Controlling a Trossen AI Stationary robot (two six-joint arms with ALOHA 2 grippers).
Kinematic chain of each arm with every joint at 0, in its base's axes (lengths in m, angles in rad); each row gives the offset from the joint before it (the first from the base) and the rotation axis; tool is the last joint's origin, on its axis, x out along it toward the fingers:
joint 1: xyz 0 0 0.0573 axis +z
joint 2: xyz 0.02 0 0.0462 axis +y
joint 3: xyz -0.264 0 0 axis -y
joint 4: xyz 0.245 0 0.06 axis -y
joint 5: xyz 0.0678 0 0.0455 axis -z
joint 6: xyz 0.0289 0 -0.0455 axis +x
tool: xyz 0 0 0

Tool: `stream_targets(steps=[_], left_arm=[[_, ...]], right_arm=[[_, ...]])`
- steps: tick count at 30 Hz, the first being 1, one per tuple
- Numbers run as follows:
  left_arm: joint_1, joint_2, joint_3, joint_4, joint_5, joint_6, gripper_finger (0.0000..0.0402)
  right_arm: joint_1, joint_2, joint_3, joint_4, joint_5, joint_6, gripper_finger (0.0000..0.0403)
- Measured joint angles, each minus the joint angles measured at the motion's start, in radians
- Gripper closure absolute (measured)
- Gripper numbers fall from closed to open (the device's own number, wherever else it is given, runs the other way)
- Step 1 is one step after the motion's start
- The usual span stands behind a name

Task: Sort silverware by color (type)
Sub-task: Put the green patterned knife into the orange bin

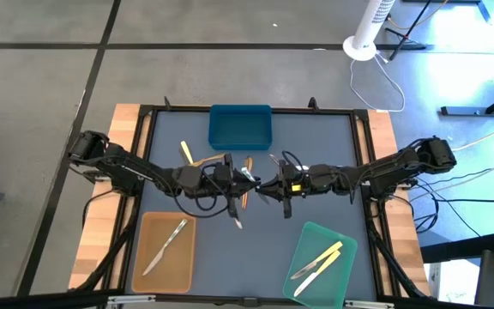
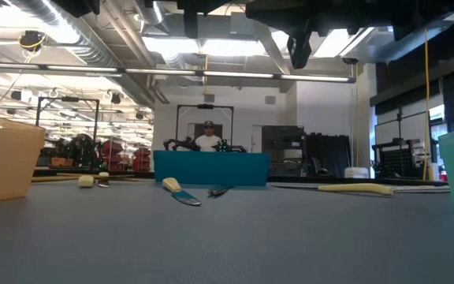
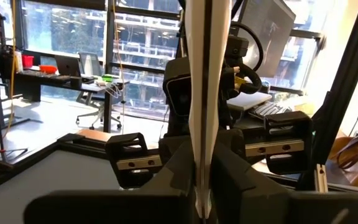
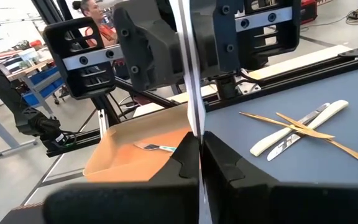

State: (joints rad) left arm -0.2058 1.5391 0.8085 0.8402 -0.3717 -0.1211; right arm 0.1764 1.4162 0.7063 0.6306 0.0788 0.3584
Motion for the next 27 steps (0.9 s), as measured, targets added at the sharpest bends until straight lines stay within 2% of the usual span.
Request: stream_targets(steps=[14, 17, 27], left_arm=[[0.0, 0.0, 0.0, -0.002, 0.0, 0.0, 0.0376], [0.0, 0.0, 0.0, -0.002, 0.001, 0.0, 0.0376], [-0.004, -0.011, 0.001, -0.04, 0.001, -0.014, 0.0376]], right_arm=[[0.0, 0.0, 0.0, -0.004, -0.007, 0.003, 0.0395], [0.0, 0.0, 0.0, -0.004, -0.037, 0.003, 0.0376], [-0.001, -0.008, 0.0, -0.016, -0.11, 0.003, 0.0274]])
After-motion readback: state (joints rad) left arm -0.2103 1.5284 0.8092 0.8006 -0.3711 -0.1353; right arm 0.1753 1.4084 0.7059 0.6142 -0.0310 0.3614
